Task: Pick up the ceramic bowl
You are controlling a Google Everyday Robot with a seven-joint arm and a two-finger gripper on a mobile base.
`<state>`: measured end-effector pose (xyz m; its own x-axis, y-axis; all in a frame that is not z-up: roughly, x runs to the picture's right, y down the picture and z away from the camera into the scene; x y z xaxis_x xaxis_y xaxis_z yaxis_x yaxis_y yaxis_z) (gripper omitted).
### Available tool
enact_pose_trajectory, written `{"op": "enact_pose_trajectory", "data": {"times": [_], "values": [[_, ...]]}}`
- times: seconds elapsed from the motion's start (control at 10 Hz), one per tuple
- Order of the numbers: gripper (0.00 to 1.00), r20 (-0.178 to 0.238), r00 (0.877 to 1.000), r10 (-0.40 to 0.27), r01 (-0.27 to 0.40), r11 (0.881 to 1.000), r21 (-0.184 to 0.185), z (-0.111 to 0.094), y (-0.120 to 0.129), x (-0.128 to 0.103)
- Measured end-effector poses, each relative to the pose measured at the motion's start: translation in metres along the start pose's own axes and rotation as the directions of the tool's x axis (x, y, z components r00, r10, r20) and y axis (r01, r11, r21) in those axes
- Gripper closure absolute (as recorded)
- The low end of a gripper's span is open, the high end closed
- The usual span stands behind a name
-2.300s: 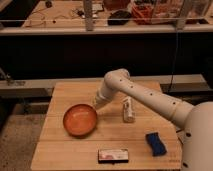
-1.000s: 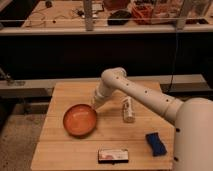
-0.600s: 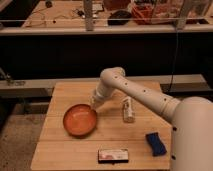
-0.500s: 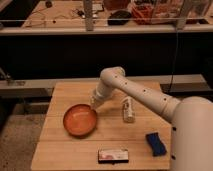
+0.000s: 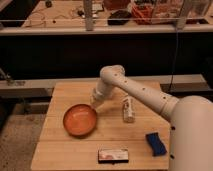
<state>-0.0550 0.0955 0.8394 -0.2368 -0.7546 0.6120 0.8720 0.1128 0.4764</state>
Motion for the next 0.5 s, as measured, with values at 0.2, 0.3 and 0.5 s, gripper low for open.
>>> {"op": "enact_pose_trajectory", "data": {"times": [0.2,0.3,0.5], "values": [[0.84,0.026,1.000,-0.005,0.005,1.000,-0.004,-0.0010,0.0028,-0.0038],[0.81,0.032,0.999,-0.005,0.005,1.000,-0.005,-0.0002,0.0042,-0.0055],[0.60,0.045,0.999,-0.006,0.006,1.000,-0.010,0.0017,0.0057,-0.0076]]}}
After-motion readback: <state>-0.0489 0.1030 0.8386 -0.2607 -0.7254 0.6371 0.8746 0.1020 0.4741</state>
